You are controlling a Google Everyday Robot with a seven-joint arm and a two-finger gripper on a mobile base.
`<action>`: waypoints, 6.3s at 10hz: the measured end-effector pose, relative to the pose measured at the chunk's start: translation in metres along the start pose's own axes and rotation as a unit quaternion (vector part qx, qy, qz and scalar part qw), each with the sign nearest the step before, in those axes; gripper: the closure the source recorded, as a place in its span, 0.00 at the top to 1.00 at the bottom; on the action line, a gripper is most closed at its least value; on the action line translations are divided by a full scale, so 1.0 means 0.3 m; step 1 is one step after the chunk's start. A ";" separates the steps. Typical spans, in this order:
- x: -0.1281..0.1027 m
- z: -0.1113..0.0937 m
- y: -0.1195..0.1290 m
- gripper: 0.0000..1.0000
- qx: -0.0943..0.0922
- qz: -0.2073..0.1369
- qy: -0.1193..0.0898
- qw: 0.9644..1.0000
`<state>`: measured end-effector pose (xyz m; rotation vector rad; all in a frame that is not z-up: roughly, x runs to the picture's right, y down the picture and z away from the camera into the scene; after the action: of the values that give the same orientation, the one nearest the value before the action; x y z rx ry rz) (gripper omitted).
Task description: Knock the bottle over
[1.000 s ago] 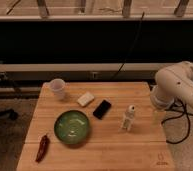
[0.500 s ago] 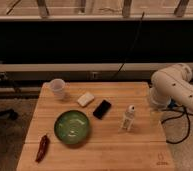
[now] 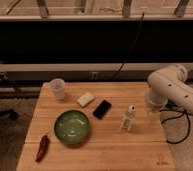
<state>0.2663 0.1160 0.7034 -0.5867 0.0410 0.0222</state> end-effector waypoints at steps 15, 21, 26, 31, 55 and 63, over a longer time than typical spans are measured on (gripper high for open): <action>-0.072 0.050 -0.023 0.80 -0.009 -0.025 -0.003 1.000; -0.100 0.060 -0.030 0.80 -0.013 -0.036 -0.006 0.999; -0.120 0.068 -0.033 0.78 -0.018 -0.042 -0.010 0.999; -0.142 0.072 -0.038 0.72 -0.021 -0.049 -0.013 0.999; -0.313 0.053 -0.017 0.00 -0.040 -0.111 -0.035 0.992; -0.337 0.051 -0.018 0.00 -0.043 -0.125 -0.041 0.990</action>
<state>0.1659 0.1190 0.7236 -0.6742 -0.1148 -0.1958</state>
